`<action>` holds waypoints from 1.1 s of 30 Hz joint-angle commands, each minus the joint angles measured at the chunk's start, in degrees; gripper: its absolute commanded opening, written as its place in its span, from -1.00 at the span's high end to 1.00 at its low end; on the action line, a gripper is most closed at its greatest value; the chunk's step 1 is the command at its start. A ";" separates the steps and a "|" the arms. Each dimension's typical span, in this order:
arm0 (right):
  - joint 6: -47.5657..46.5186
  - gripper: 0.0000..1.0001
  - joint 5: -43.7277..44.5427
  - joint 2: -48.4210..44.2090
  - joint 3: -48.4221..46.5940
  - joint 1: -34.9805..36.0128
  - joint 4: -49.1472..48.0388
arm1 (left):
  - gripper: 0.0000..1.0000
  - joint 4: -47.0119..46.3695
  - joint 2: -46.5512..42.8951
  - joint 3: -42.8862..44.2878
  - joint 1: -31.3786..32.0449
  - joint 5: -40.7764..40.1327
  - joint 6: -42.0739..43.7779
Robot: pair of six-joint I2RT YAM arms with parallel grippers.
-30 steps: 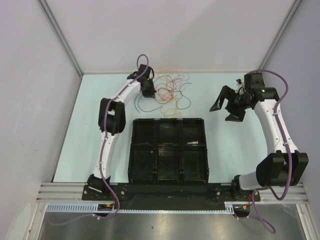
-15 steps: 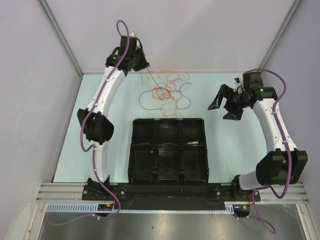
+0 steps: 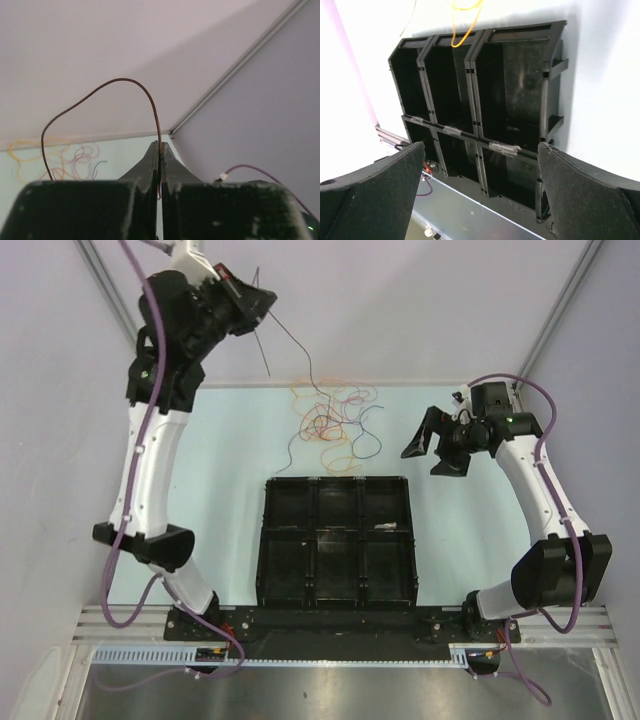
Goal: Untangle the cables
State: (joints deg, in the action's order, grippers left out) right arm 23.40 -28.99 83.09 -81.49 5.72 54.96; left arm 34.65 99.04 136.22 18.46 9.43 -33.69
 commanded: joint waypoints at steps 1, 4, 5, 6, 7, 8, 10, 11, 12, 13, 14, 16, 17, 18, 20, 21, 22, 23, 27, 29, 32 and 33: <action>2.09 -0.99 -4.04 -0.56 -1.48 1.31 -4.15 | 1.00 -7.48 -7.80 2.12 0.00 5.15 -1.81; 4.37 -0.99 -7.91 -1.70 -1.74 2.81 -8.01 | 0.99 -9.86 -10.35 1.77 0.00 7.96 -3.83; 5.16 -1.00 -10.88 -1.88 -1.91 3.24 -9.24 | 0.99 -10.30 -10.80 1.59 0.00 8.84 -4.97; 7.17 -1.00 -12.30 -1.88 -2.78 3.60 -11.69 | 0.99 -11.79 -11.15 1.15 0.00 10.59 -5.76; 8.23 -0.99 -13.45 -1.79 -3.40 3.95 -13.02 | 0.99 -12.67 -11.94 0.80 0.00 11.56 -6.64; 9.11 -0.99 -15.72 -1.62 -4.19 4.65 -14.34 | 0.99 -13.38 -12.29 0.36 0.00 12.27 -7.17; 12.18 -1.00 -17.49 -1.53 -6.92 5.35 -18.38 | 0.99 -14.09 -12.91 -0.69 0.00 12.89 -7.88; 13.24 -1.00 -18.54 -1.79 -7.62 6.66 -20.22 | 1.00 -14.09 -13.09 -1.04 0.09 13.07 -8.05; 13.95 -0.99 -18.82 -1.88 -8.76 7.37 -23.64 | 0.99 -14.09 -13.35 -2.09 0.09 13.33 -8.14; 14.39 -0.99 -18.82 -1.97 -9.29 8.42 -24.71 | 0.99 -14.17 -13.44 -2.36 0.09 13.77 -8.40; 14.13 -1.00 -18.91 -1.71 -9.91 9.30 -25.68 | 0.99 -14.26 -13.53 -2.54 0.00 14.03 -8.67; 10.73 -0.98 -18.47 -0.83 -12.97 13.08 -25.87 | 0.99 -14.61 -13.70 -2.54 0.09 14.39 -9.19; 9.14 -0.96 -16.81 0.48 -14.47 14.40 -24.91 | 0.99 -14.62 -13.96 -2.45 0.09 14.21 -9.29; 6.95 -0.96 -15.49 1.19 -15.79 17.54 -22.38 | 0.99 -14.27 -14.14 -2.63 0.00 14.04 -9.29; 1.95 -0.95 -9.46 2.60 -20.10 20.46 -19.64 | 1.00 -13.83 -14.14 -2.63 0.00 13.60 -9.29; 1.31 -0.95 -8.20 3.47 -20.80 21.52 -19.45 | 0.99 -13.56 -14.40 -2.72 0.00 13.51 -9.37; 0.69 -0.94 -7.05 3.66 -21.16 23.18 -19.71 | 0.99 -13.30 -14.41 -2.63 0.09 13.25 -9.55; -0.01 -0.91 -5.21 3.92 -21.25 23.98 -20.24 | 0.99 -13.04 -14.49 -2.72 0.00 12.90 -9.55; -6.76 -0.85 0.33 4.10 -20.55 28.20 -22.44 | 0.99 -10.06 -15.11 -1.93 -0.09 11.05 -9.29; -8.62 -0.85 3.93 4.45 -20.55 30.31 -22.70 | 0.99 -9.26 -15.46 -2.01 0.00 10.43 -9.55; -11.61 -0.86 10.26 5.59 -21.07 32.95 -22.61 | 0.99 -8.64 -15.99 -2.45 -0.09 10.35 -10.34; -12.84 -0.86 11.66 5.85 -21.07 33.57 -22.88 | 0.99 -8.55 -15.99 -2.54 -0.09 10.61 -10.69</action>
State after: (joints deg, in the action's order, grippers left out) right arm 17.30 -26.59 88.05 -100.75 36.67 34.13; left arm 25.21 85.27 133.12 18.46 20.38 -42.22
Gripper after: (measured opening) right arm 0.929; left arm 0.011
